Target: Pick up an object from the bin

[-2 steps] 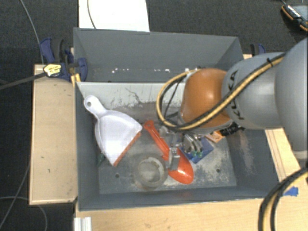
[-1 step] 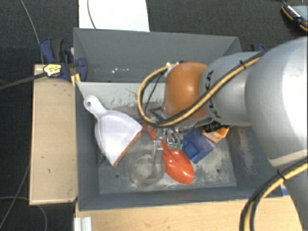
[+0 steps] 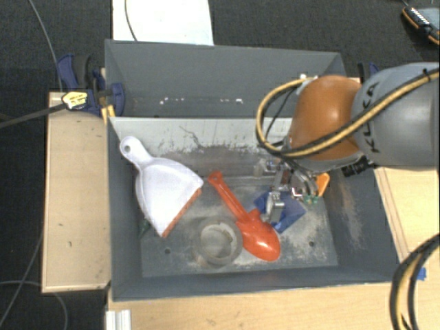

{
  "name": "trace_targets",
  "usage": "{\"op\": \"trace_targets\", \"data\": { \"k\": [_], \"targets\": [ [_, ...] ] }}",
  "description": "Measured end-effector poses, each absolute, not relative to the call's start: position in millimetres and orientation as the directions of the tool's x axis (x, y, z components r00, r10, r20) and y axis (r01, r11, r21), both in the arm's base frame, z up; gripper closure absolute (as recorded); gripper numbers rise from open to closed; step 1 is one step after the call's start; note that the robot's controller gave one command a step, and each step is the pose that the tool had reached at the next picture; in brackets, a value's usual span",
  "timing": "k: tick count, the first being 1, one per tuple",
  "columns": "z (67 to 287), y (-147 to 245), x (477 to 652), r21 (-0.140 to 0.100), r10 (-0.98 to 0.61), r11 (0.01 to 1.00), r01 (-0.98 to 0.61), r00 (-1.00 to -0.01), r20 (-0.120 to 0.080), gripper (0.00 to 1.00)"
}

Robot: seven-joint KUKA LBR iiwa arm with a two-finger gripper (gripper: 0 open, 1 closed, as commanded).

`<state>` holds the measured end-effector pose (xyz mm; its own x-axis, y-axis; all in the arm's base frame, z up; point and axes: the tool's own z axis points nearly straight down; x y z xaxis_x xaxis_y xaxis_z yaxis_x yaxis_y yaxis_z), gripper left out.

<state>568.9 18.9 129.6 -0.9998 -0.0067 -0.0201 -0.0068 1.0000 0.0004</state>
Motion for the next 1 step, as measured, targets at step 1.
{"op": "trace_targets", "data": {
  "k": [1],
  "targets": [
    [75.0,98.8,589.0,0.015,0.059,0.998,0.059,-0.998,-0.019,0.0]
  ]
}}
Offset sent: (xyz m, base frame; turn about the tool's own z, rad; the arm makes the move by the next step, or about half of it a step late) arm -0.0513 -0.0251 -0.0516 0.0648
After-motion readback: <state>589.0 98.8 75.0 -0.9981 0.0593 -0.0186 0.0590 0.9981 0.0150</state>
